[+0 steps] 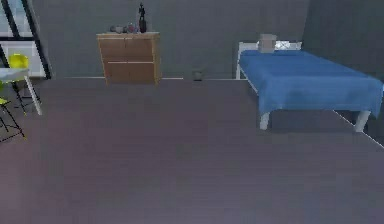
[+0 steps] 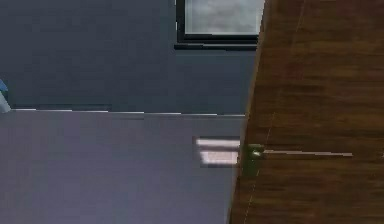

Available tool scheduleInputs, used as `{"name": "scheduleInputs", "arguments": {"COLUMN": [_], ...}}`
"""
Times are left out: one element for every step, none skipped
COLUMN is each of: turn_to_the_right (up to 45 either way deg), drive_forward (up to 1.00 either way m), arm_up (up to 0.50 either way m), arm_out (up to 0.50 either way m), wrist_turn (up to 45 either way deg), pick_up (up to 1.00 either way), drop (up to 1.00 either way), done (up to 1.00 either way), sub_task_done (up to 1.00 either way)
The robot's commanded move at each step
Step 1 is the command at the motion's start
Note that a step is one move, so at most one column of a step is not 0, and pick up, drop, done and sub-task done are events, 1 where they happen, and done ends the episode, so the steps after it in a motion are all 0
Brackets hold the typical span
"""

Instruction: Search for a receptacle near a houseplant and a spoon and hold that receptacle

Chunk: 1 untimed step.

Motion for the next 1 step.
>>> {"name": "scheduleInputs", "arguments": {"turn_to_the_right": [24.0], "drive_forward": [0.0], "arm_up": [0.0], "arm_out": [0.0], "wrist_turn": [0.0], "pick_up": [0.0], "drop": [0.0], "done": [0.0], "sub_task_done": [0.0]}}
